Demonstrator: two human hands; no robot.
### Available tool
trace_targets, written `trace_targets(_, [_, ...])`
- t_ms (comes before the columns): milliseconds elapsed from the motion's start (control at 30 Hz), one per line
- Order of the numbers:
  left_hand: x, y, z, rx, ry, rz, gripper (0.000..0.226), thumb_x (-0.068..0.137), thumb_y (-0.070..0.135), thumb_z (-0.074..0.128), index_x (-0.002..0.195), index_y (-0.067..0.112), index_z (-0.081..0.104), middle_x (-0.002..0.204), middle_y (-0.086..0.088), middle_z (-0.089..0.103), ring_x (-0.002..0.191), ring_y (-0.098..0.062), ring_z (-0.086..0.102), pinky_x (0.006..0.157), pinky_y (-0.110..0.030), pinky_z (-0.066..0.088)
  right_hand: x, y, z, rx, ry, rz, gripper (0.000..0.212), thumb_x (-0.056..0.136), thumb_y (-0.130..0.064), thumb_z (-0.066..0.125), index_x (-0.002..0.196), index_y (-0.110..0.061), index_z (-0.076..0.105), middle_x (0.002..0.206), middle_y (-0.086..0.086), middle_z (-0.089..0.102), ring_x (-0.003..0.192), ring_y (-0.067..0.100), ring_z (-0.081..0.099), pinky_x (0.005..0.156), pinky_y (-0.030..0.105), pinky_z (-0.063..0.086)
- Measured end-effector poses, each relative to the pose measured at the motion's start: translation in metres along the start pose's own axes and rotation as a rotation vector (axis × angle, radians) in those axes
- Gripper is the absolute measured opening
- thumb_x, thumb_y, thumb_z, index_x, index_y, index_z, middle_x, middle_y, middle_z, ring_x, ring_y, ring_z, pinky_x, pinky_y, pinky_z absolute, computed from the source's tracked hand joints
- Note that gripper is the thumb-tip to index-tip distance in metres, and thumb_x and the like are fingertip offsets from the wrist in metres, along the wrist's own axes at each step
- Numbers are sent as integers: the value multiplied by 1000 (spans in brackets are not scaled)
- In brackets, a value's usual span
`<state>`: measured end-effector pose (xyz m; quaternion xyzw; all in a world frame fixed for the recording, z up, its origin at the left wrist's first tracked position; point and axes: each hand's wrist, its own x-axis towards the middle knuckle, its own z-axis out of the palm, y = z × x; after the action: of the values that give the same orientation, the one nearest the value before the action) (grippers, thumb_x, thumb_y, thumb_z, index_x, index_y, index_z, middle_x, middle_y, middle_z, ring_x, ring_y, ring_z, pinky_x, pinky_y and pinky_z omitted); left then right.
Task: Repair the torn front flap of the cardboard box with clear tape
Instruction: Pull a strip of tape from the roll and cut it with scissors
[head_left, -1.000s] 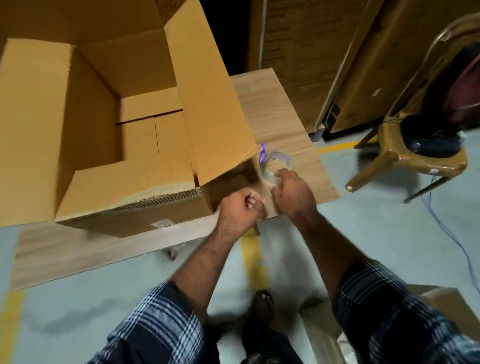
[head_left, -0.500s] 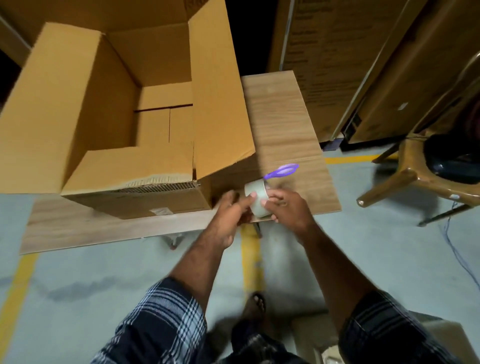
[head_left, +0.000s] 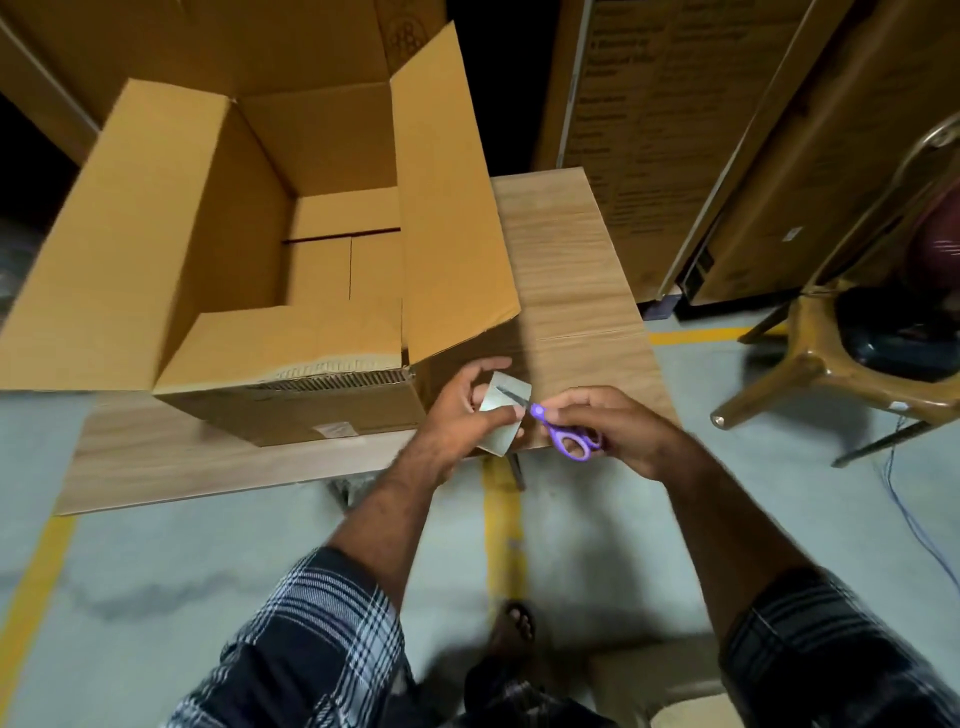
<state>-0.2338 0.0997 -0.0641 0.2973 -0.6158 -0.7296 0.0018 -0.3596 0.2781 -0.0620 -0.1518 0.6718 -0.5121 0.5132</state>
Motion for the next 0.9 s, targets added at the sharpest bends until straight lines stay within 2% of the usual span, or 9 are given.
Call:
trace_targets(100, [2, 3, -1, 45, 16, -20, 51, 85, 1, 78, 128, 23, 60, 97, -6, 79, 77, -27, 76, 69, -39, 63, 9, -3, 6, -176, 20, -105, 8, 94, -24, 74, 94, -16, 75, 83, 2, 75, 69, 12, 63, 66, 26, 49])
trace_targets(233, [9, 7, 1, 8, 94, -139, 34, 83, 2, 80, 111, 11, 63, 96, -21, 78, 68, -34, 75, 61, -41, 61, 15, 12, 18, -560, 388, -368, 5, 89, -22, 72, 89, -18, 69, 80, -5, 69, 72, 17, 59, 67, 31, 47])
trace_targets(333, [14, 10, 10, -61, 108, -188, 23, 84, 0, 77, 102, 5, 64, 92, -28, 75, 61, -34, 72, 61, -44, 60, 17, 27, 29, -782, 549, -553, 12, 90, -26, 56, 91, -16, 62, 86, -3, 63, 80, 20, 56, 69, 36, 43])
trace_targets(400, [18, 10, 17, -110, 122, -222, 16, 84, -3, 73, 94, 6, 65, 86, -32, 70, 56, -32, 68, 58, -41, 60, 20, 34, 30, -875, 596, -533, 18, 89, -28, 46, 93, -16, 59, 89, 4, 61, 84, 29, 57, 72, 42, 47])
trace_targets(500, [28, 8, 29, -179, 182, -293, 11, 79, -1, 73, 86, 6, 69, 87, -38, 70, 61, -36, 67, 67, -52, 57, 28, 43, 36, -939, 703, -472, 26, 89, -30, 39, 94, -12, 58, 89, 11, 60, 82, 37, 56, 71, 48, 48])
trace_targets(600, [39, 5, 36, -182, 256, -336, 14, 78, -2, 71, 91, 3, 69, 84, -35, 72, 61, -37, 69, 64, -54, 59, 43, 49, 42, -881, 800, -373, 24, 92, -25, 42, 96, -6, 57, 91, 18, 61, 82, 39, 57, 72, 48, 47])
trace_targets(667, [41, 3, 35, -151, 293, -349, 13, 82, -3, 70, 92, 4, 67, 79, -27, 72, 54, -34, 69, 58, -46, 59, 58, 54, 34, -813, 850, -266, 13, 91, -9, 51, 99, -2, 58, 96, 23, 60, 86, 43, 58, 75, 48, 47])
trace_targets(800, [40, -8, 29, -176, 291, -318, 10, 92, 3, 68, 97, 9, 63, 84, -18, 71, 53, -28, 69, 46, -35, 58, 89, 63, 8, -772, 709, -81, 26, 89, -4, 53, 114, -2, 61, 118, 24, 56, 102, 45, 59, 87, 47, 50])
trace_targets(900, [42, -21, 25, -143, 286, -262, 21, 87, -1, 73, 101, 11, 63, 97, -15, 75, 70, -34, 76, 59, -42, 62, 102, 66, 0, -780, 719, 5, 29, 90, -13, 57, 119, -11, 63, 118, 19, 59, 113, 41, 56, 94, 49, 49])
